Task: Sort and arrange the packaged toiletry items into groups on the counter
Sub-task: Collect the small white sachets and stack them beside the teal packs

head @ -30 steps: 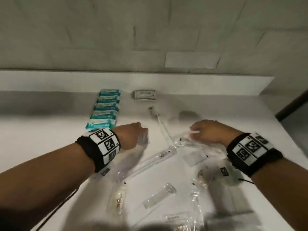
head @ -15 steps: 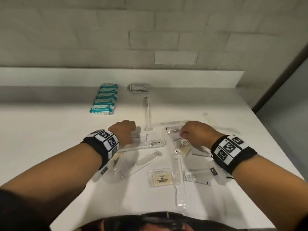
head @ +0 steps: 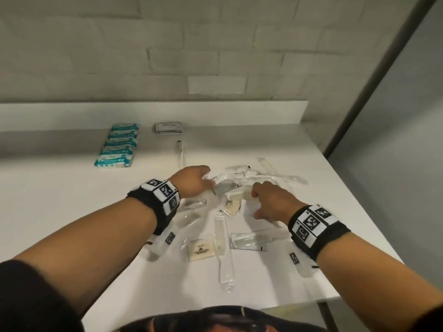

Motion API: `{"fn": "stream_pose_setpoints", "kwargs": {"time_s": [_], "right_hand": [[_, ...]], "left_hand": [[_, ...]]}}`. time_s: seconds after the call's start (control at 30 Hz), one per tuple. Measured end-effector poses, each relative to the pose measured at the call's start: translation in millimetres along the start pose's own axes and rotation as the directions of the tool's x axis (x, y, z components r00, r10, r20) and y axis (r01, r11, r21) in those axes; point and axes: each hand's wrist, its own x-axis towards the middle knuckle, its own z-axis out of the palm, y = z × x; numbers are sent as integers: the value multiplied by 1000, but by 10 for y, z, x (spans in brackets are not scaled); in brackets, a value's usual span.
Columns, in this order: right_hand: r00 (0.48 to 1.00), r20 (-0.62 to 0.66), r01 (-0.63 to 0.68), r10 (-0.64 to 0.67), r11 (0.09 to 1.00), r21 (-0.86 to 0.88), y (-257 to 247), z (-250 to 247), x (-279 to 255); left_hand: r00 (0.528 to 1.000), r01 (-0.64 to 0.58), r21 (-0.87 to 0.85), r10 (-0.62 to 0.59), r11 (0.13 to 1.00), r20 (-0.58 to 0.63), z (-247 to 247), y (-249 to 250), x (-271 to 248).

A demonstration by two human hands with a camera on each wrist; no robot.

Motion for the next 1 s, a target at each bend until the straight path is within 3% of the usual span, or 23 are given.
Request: {"fn": "stream_pose_setpoints", "kwargs": {"time_s": [0.1, 0.3, 0.5, 0.6, 0.77, 0.83, 0.9, 1.0], "right_hand": [[1000, -3, -26, 26, 1000, -7, 105, 35, -36], [993, 29, -113, 116, 989, -90, 630, -39, -177], [983, 37, -183, 182, 983, 28, 1032, -219, -182], [995, 56, -84, 83, 996, 25, 926, -232, -93], [988, 100, 137, -115, 959, -249, 590, -95, 79], [980, 84, 196, -178, 918, -344, 537, -36, 111], [976, 62, 214, -207, 897, -387, 538, -11, 124], [985, 2, 160, -175, 900, -405, 563, -9, 104]], "left_hand": [[990, -91, 97, 79, 991, 118, 219, 305, 163], [994, -107, 184, 101, 977, 38, 335, 396, 232], [1000, 3, 263, 2, 965, -19, 219, 74, 89], [996, 82, 268, -87, 960, 6, 169, 49, 75], [985, 154, 345, -171, 926, 17, 229, 223, 91], [977, 204, 292, -213, 934, -1, 266, 258, 108], [963, 261, 209, -269, 942, 12, 248, 279, 91], [947, 274, 263, -307, 925, 93, 223, 265, 100]]}}
